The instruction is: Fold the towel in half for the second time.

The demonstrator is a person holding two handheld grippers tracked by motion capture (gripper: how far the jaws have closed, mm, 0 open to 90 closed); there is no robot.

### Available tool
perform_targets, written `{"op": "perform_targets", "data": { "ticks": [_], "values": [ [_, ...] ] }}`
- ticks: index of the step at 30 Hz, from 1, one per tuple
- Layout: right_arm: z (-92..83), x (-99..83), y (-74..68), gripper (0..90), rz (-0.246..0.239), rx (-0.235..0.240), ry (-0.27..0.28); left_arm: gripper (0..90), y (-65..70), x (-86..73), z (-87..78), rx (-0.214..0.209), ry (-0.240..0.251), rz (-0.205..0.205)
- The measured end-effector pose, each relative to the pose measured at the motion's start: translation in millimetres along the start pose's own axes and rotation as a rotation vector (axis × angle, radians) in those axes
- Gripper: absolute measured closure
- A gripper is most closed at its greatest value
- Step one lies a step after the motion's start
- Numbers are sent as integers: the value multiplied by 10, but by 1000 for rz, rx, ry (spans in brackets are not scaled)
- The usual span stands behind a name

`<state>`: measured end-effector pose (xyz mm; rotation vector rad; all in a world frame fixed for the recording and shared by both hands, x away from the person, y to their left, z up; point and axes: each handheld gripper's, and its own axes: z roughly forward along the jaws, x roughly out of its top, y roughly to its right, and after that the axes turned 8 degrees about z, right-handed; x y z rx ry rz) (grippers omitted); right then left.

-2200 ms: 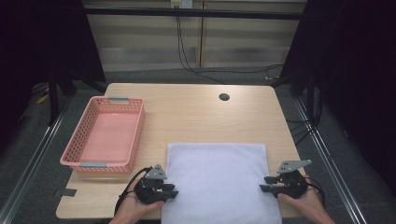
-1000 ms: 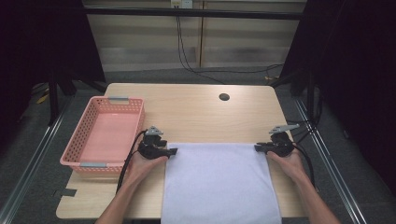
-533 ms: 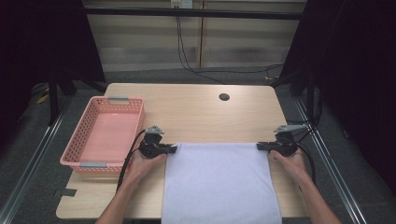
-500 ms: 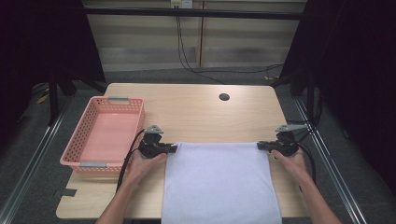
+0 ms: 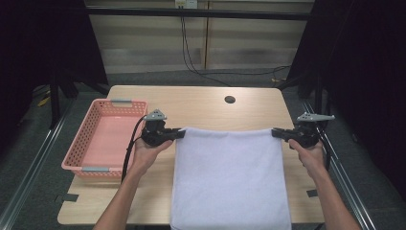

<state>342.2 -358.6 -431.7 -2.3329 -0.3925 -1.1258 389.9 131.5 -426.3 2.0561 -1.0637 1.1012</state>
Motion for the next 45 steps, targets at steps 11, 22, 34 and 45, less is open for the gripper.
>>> {"op": "perform_targets", "data": {
  "ticks": [11,22,34,45],
  "values": [
    [100,452,94,837,30,-20,81,823,-341,331,35,53,49,-32],
    [-249,187,-121,838,-17,48,114,831,32,144,-244,17,67,49],
    [-824,-662,-558,835,-57,112,56,827,710,-483,-682,-93,114,55],
    [-922,-1360,-753,729,-44,100,-152,776,918,-1067,-788,-241,-100,57]
  ]
}}
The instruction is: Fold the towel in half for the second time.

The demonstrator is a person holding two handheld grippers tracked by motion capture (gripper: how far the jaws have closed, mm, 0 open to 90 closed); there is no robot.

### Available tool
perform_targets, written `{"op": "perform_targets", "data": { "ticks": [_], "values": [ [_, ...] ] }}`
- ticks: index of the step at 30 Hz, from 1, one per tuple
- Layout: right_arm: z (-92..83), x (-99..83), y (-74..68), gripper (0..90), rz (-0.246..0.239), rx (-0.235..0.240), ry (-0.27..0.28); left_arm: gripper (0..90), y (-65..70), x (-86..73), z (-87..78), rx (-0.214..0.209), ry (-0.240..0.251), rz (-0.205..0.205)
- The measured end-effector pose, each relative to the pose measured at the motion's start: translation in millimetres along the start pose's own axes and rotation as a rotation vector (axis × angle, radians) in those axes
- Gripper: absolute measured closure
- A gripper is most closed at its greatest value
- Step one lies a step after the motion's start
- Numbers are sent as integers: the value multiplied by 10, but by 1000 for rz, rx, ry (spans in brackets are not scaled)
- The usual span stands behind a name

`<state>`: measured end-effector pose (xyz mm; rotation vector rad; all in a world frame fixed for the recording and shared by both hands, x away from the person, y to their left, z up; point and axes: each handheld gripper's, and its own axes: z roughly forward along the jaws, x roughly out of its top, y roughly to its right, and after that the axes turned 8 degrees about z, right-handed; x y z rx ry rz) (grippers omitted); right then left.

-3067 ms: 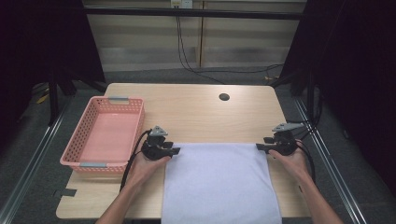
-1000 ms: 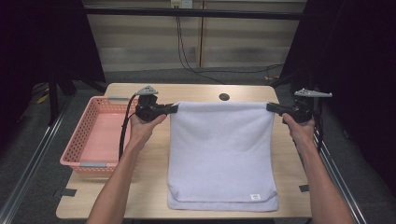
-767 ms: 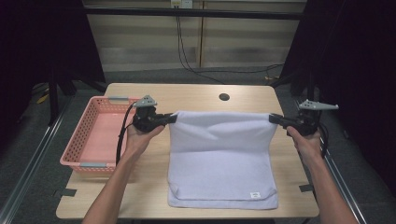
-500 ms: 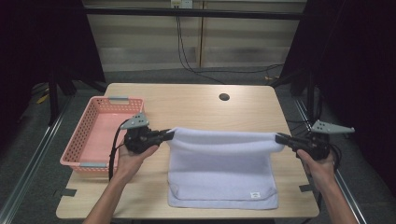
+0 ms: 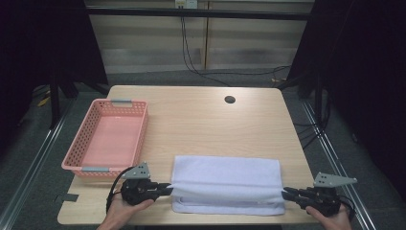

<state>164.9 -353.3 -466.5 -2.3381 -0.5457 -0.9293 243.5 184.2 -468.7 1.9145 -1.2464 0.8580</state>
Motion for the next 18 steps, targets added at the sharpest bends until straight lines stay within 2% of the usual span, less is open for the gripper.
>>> {"op": "perform_targets", "data": {
  "ticks": [1,3,4,6,7,8,10,12,13,14,15,17,18],
  "values": [
    [-31,-14,-8,693,6,2,17,758,9,-11,-34,-11,21,-7],
    [-112,2,-17,640,23,7,64,688,7,-10,-102,0,78,-7],
    [-142,27,-20,617,38,-6,89,670,-22,9,-123,1,98,-4],
    [-148,96,7,592,53,-7,122,622,-91,59,-114,4,132,-30],
    [-127,126,27,571,56,-19,134,608,-126,93,-81,17,116,-26],
    [-87,156,47,563,67,-28,129,610,-155,130,-24,53,84,-12],
    [41,205,95,540,73,-69,92,613,-251,177,129,69,33,-27],
    [196,239,154,512,80,-91,43,633,-341,214,296,99,-29,-42],
    [268,254,177,502,77,-120,21,630,-389,225,365,91,-50,-50],
    [329,269,200,491,75,-150,1,625,-425,234,421,110,-69,-50],
    [379,285,228,486,71,-160,-11,622,-457,246,463,123,-89,-54],
    [461,316,275,477,60,-209,-23,614,-496,256,529,110,-104,-54],
    [501,327,300,486,58,-220,-36,607,-506,254,565,120,-117,-56]
  ]
}}
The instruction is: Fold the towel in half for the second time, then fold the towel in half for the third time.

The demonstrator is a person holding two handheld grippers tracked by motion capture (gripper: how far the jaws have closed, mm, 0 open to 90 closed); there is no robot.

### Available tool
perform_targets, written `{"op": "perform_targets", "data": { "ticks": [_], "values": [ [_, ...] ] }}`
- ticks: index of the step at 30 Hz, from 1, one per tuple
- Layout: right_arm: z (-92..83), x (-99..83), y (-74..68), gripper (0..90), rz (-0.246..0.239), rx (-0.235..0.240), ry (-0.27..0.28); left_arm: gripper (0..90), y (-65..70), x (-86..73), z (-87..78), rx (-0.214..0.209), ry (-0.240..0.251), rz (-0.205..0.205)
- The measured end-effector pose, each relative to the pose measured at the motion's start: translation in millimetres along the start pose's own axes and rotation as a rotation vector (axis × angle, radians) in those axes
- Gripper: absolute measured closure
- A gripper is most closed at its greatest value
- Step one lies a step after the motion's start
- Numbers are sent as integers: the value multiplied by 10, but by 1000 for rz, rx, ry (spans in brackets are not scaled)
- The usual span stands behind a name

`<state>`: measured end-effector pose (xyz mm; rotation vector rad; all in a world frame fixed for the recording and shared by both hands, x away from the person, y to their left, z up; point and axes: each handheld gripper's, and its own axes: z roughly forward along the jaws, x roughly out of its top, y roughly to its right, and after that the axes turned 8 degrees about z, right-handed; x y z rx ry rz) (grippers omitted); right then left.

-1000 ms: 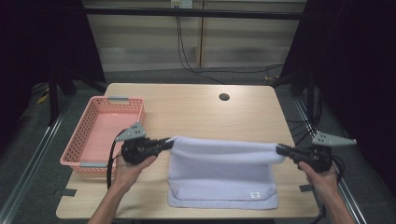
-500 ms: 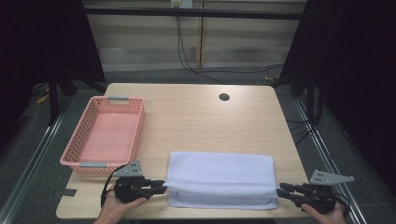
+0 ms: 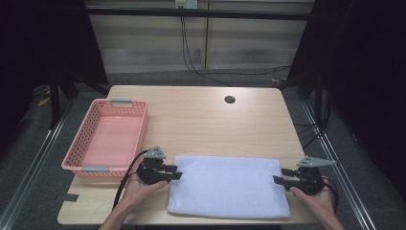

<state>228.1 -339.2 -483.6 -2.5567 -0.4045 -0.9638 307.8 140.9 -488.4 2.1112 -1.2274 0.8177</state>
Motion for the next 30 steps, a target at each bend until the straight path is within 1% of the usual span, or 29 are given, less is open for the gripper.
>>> {"op": "perform_targets", "data": {
  "ticks": [1,2,4,5,6,7,8,10,11,12,13,15,16,17,19,20,21,22,23,24,25,26,29,30],
  "values": [
    [42,12,12,532,-1,-9,-9,602,-10,-5,35,-4,-9,2],
    [81,22,16,584,-16,-15,-24,602,-19,-11,62,-3,-11,4],
    [162,40,11,664,-32,-43,-62,599,-46,-4,77,-13,-4,-8],
    [183,57,22,696,-18,-40,-66,598,-52,-1,88,-16,1,-15],
    [198,82,52,734,-18,-41,-61,596,-55,4,102,-13,2,-15],
    [215,105,91,748,-16,-51,-50,591,-51,11,123,-11,5,-8],
    [235,128,138,754,-1,-48,-42,591,-46,23,148,-8,9,-1],
    [271,171,229,767,14,-52,-26,591,-51,56,211,-8,20,1],
    [287,192,267,766,14,-64,-19,598,-56,76,247,1,21,7],
    [299,211,305,755,14,-64,-14,615,-71,104,280,5,22,8],
    [308,223,334,720,17,-70,-8,614,-92,134,311,-5,23,-4],
    [292,225,354,569,4,-89,-5,592,-108,179,349,-10,24,6],
    [265,223,344,522,4,-101,9,562,-111,184,356,-13,33,-6],
    [224,223,328,514,9,-84,27,534,-112,181,358,-20,37,-7],
    [127,218,256,472,-3,-78,65,524,-118,181,335,-30,42,-5],
    [85,216,212,466,-3,-56,80,508,-128,182,319,-40,54,-18],
    [55,213,152,453,-16,-52,76,495,-132,183,307,-46,68,-26],
    [35,201,86,444,-27,-45,82,501,-131,182,301,-39,63,-21],
    [29,191,27,436,-41,-21,84,500,-128,176,305,-29,48,-12],
    [27,181,-45,431,-47,-9,71,497,-125,169,315,-24,37,-4],
    [33,173,-111,428,-65,3,71,497,-122,165,321,-22,35,9],
    [42,171,-174,425,-74,24,68,498,-117,166,328,-20,34,12],
    [92,181,-346,412,-75,85,55,485,-108,166,338,-24,29,14],
    [120,185,-406,410,-89,98,50,466,-104,165,341,-25,29,11]
  ]
}}
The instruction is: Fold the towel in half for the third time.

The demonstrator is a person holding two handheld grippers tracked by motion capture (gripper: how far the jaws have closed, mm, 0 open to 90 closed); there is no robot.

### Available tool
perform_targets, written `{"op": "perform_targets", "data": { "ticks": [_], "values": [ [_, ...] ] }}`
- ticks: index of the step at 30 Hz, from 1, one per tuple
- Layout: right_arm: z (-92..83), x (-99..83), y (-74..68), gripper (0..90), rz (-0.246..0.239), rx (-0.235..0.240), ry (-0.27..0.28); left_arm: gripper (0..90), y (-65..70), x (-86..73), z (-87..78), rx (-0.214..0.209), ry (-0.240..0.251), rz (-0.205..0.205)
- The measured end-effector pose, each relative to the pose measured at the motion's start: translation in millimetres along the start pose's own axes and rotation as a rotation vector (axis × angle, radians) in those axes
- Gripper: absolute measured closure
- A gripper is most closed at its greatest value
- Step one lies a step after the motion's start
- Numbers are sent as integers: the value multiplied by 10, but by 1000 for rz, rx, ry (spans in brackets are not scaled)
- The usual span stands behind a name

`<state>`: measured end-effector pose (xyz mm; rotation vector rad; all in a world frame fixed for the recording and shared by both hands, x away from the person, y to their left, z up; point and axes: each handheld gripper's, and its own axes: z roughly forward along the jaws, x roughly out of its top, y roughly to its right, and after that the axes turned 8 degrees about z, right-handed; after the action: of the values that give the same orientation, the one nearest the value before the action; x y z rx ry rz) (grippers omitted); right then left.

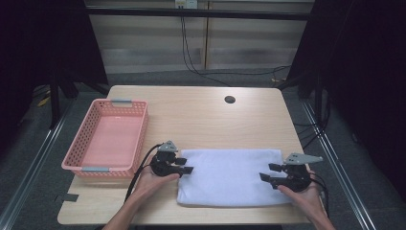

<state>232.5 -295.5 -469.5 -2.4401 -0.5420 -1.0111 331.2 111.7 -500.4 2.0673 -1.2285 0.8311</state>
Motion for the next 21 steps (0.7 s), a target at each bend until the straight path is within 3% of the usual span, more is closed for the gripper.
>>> {"op": "perform_targets", "data": {
  "ticks": [1,4,7,10,14,21],
  "values": [
    [34,5,-58,405,-8,13,-5,457,2,-1,1,-4,3,-10],
    [145,23,-214,402,-27,64,-27,440,9,7,6,0,-10,16],
    [235,45,-369,401,-51,107,-44,422,1,10,7,-10,-6,-11],
    [325,68,-542,397,-83,143,-53,423,-4,15,12,-13,-14,8],
    [465,106,-762,383,-121,188,-77,481,-47,34,24,-23,-16,-37],
    [767,175,-1187,375,-172,288,-124,533,17,123,123,2,-37,-26]
  ]
}}
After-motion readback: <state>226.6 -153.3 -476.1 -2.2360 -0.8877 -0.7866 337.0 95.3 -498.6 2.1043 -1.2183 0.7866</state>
